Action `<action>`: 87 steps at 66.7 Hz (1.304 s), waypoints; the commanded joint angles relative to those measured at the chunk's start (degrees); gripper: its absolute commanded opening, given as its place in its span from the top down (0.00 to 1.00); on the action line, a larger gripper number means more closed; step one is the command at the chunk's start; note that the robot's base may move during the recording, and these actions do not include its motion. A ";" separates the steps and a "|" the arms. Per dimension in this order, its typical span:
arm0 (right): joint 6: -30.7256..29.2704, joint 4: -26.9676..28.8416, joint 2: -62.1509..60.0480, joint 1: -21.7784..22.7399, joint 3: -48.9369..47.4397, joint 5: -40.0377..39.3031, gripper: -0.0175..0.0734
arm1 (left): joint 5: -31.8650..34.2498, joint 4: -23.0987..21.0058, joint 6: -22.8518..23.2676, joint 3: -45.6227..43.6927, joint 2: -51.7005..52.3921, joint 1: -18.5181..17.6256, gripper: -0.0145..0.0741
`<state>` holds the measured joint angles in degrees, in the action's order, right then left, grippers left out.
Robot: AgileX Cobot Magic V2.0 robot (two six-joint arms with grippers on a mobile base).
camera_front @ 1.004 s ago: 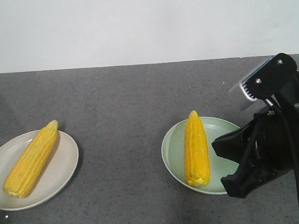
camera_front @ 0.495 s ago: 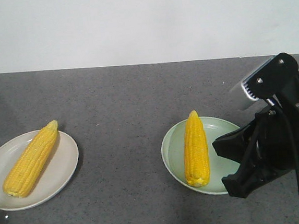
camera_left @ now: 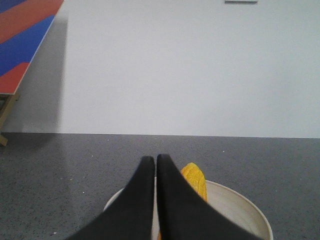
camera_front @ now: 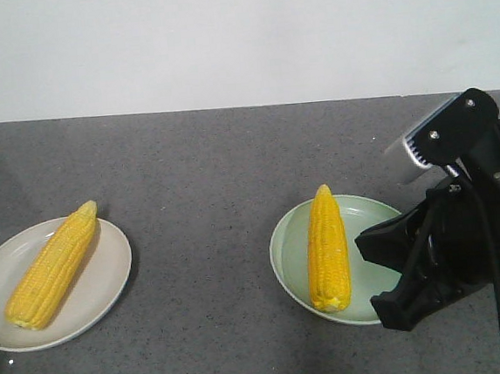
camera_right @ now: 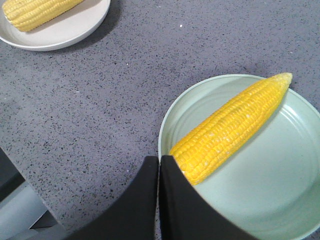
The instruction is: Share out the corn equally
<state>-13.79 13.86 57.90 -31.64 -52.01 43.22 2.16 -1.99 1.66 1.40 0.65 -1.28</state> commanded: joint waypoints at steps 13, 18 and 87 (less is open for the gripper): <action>-0.53 0.26 -0.78 -0.14 -1.38 -2.97 0.82 | 4.35 -0.50 0.66 -0.91 0.92 0.04 0.85; -0.53 0.26 -0.78 -0.14 -1.38 -2.97 0.82 | 4.35 -0.50 0.66 -0.91 0.92 0.04 0.85; -5.07 -2.42 -30.56 24.85 24.82 -28.34 0.82 | 4.35 -0.50 0.67 -0.91 0.92 0.04 0.84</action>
<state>-18.22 11.54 33.54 -11.11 -31.26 26.47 2.16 -1.99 2.02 1.40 0.65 -1.26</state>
